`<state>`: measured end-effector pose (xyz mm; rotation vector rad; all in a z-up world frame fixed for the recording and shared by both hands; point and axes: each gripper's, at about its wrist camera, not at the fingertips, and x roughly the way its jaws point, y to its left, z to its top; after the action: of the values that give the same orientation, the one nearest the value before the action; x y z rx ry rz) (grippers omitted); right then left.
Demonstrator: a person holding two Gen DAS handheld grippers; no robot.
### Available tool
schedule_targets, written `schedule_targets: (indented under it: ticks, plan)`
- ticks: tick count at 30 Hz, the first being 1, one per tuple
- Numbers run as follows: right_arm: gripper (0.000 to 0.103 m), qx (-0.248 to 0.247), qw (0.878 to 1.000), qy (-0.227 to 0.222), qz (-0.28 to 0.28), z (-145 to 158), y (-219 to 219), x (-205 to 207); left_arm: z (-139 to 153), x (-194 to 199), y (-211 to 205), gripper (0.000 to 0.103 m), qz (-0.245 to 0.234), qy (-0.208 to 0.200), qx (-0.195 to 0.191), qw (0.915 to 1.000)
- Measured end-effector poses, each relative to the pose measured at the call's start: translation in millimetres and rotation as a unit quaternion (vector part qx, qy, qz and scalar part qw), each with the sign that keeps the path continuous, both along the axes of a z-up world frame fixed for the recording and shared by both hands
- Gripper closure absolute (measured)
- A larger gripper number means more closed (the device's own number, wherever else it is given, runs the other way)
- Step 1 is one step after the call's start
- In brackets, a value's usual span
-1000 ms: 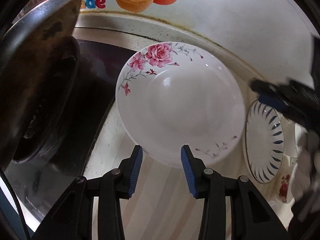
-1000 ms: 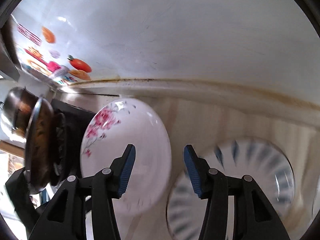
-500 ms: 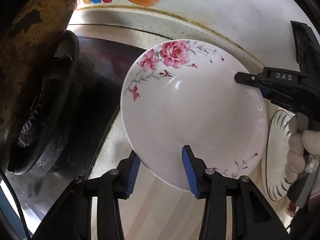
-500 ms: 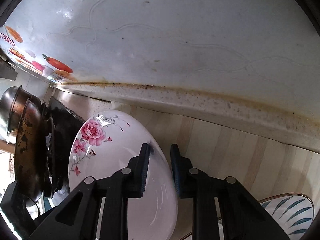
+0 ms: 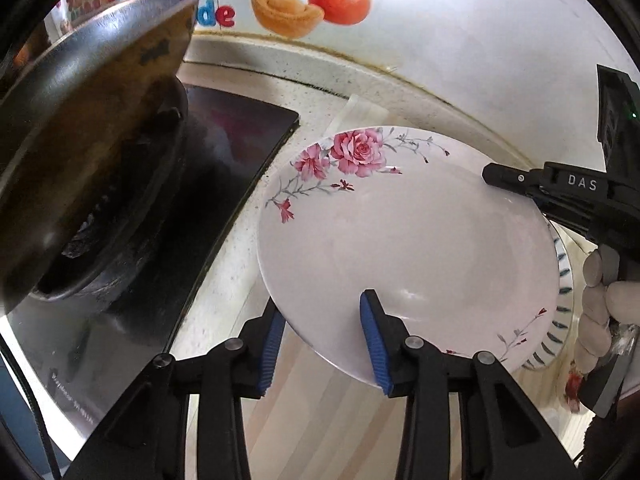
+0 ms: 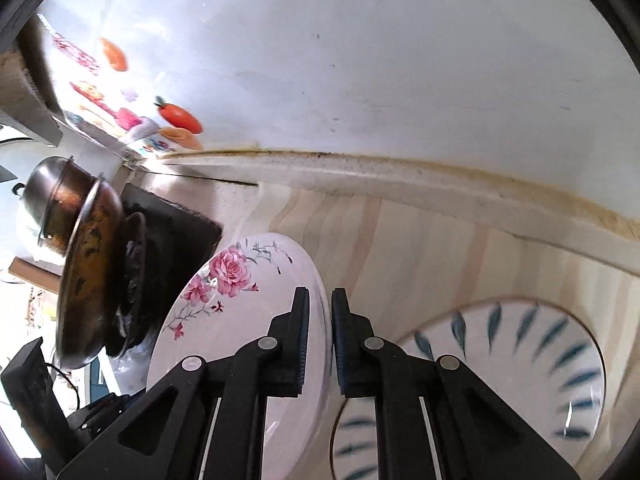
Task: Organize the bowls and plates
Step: 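Carry the pink-rose plate with both tools and lower it onto the grey-flower plate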
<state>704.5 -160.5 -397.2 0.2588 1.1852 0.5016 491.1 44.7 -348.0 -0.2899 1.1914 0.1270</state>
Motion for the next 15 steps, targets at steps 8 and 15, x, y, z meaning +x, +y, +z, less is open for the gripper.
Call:
schedule_targets:
  ticks: [8, 15]
  plan:
    - [0.090, 0.024, 0.999, -0.014, -0.015, 42, -54, -74, 40, -41, -27, 0.067, -0.030, -0.018, 0.012, 0.9993]
    - [0.090, 0.028, 0.998, -0.023, -0.041, 70, -119, -162, 69, -90, -73, 0.067, -0.075, -0.039, 0.026, 0.9960]
